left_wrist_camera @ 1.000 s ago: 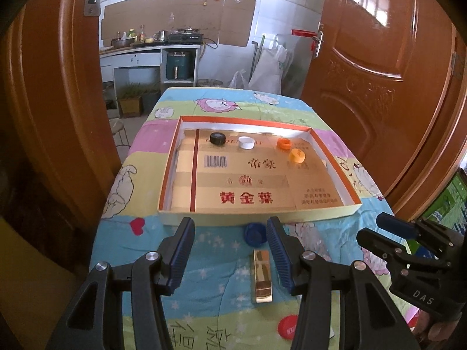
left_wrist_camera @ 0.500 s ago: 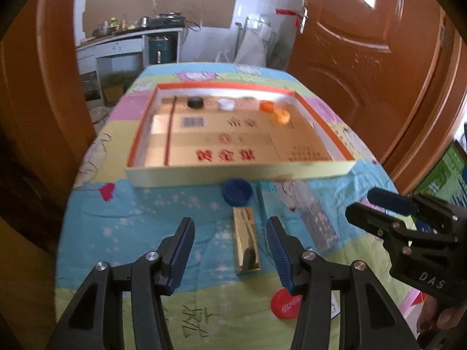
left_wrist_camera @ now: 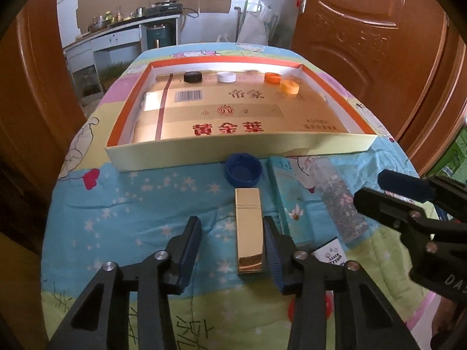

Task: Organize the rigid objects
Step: 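Grasp the patterned lip gloss tube with the right gripper while the left grasps the gold lipstick, then lift and carry the lip gloss tube and gold lipstick over the tray box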

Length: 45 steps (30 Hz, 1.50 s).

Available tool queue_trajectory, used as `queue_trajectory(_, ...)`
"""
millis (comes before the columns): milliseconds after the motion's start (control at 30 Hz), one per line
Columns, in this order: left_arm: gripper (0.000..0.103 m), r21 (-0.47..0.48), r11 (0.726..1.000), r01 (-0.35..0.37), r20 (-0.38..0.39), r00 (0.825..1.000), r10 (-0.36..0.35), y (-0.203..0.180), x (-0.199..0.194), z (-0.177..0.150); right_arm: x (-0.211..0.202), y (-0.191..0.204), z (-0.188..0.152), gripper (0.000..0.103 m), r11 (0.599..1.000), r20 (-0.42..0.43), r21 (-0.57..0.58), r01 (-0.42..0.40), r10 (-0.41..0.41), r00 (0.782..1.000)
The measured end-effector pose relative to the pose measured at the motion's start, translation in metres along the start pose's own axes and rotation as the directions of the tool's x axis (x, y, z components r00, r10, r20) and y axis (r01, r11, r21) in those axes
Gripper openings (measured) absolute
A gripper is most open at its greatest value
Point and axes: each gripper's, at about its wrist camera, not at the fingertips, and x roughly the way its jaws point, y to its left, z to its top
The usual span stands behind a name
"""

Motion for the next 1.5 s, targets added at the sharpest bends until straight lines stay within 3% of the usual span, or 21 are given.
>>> queue_trajectory(133, 0.027, 0.008, 1.0, 0.008, 0.01, 1.0, -0.008, 0.002, 0.001, 0.0, 0.012, 0.007, 0.004, 0.049, 1.0, -0.015, -0.009, 0.007, -0.007, 1.0)
queue_trajectory(267, 0.022, 0.007, 1.0, 0.023, 0.018, 1.0, -0.024, 0.004, 0.001, 0.001, 0.025, 0.009, 0.006, 0.049, 1.0, -0.037, 0.001, 0.03, -0.03, 0.999)
queue_trajectory(433, 0.019, -0.006, 0.999, 0.041, 0.028, 0.999, -0.041, 0.007, 0.001, 0.002, 0.037, 0.01, 0.009, 0.023, 0.998, -0.06, 0.011, 0.055, -0.055, 0.997)
queue_trajectory(467, 0.019, -0.007, 0.999, 0.044, 0.029, 0.999, -0.043, 0.008, 0.001, 0.002, 0.039, 0.011, 0.009, 0.022, 0.999, -0.063, 0.012, 0.048, -0.048, 0.997)
queue_trajectory(600, 0.019, -0.016, 0.998, 0.056, 0.032, 0.998, -0.056, 0.01, 0.0, 0.002, 0.041, 0.019, 0.009, 0.021, 0.997, -0.059, -0.024, 0.074, -0.075, 0.995)
queue_trajectory(1500, 0.019, -0.028, 0.998, 0.048, 0.096, 0.994, -0.046, 0.01, -0.028, 0.01, 0.004, 0.007, 0.013, 0.021, 0.999, 0.023, 0.039, 0.015, -0.016, 1.0)
